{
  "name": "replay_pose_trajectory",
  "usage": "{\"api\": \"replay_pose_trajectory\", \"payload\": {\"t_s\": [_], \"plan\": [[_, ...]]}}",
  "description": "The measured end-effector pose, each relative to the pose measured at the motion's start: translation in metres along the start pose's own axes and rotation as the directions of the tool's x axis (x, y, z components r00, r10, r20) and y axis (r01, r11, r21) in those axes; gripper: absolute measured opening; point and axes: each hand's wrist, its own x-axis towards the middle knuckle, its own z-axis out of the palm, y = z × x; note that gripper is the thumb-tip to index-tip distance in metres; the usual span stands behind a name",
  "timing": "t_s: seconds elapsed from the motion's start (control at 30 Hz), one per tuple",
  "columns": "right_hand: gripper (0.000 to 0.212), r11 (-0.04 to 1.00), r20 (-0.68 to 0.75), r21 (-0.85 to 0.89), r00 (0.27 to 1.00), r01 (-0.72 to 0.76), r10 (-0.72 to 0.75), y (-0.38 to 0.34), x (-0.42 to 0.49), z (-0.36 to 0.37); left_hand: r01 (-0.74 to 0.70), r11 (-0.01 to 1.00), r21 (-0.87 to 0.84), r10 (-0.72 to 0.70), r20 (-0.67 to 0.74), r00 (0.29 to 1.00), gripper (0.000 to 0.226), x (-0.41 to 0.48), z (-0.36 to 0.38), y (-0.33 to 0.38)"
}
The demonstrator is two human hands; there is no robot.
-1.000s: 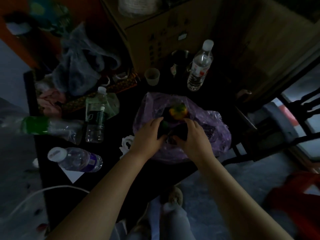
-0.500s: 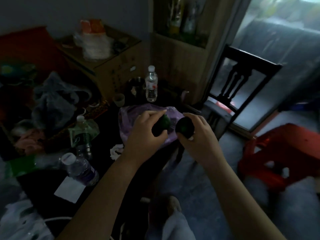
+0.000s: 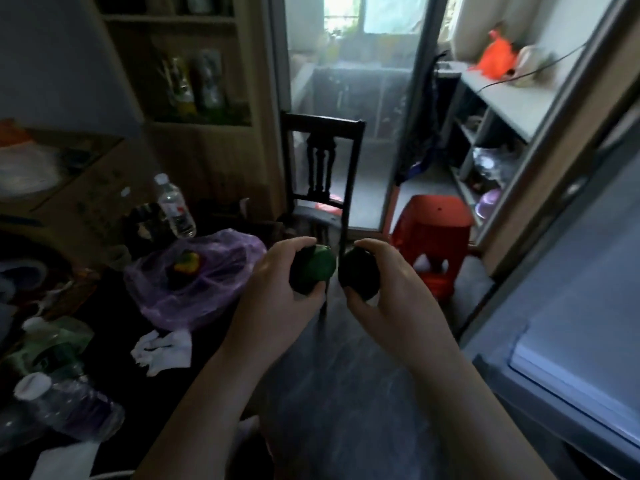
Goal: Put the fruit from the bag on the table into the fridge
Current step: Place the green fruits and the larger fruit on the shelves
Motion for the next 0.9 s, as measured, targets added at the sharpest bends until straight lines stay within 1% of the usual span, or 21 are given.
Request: {"api": "replay_pose_trajectory", "payload": {"t_s": [0.1,0.23,0.33,0.47,0.7,0.8,0.9], "plan": [[0.061,0.996,-0.029,-0.088,0.999,-0.026,0.024,0.004,-0.021,-0.025,-0.062,0.998,0.015,0.061,0.041,0.997,0.052,-0.005,0.014,0.021],[0.064,0.988,-0.059,-0.144,0.997,-0.053,0.045,0.013,-0.047,-0.057,-0.127,0.992,0.006,0.125,0.102,0.987,0.052,-0.013,0.034,0.050],[0.063,0.982,-0.081,-0.160,0.992,-0.104,0.092,0.021,-0.072,-0.088,-0.183,0.983,0.014,0.179,0.153,0.972,0.051,-0.022,0.052,0.078],[0.060,0.967,-0.183,-0.168,0.970,-0.189,0.158,0.038,-0.123,-0.133,-0.235,0.972,0.016,0.226,0.223,0.948,0.052,-0.049,0.083,0.124],[0.058,0.915,-0.321,-0.199,0.906,-0.351,0.277,0.059,-0.238,-0.218,-0.358,0.930,-0.079,0.360,0.374,0.854,0.050,-0.118,0.147,0.215],[0.058,0.884,-0.378,-0.224,0.873,-0.409,0.308,0.060,-0.284,-0.252,-0.376,0.915,-0.149,0.403,0.408,0.819,0.048,-0.147,0.171,0.254],[0.058,0.851,-0.446,-0.227,0.828,-0.473,0.340,0.058,-0.331,-0.285,-0.404,0.883,-0.238,0.469,0.445,0.763,0.049,-0.178,0.193,0.290]]}}
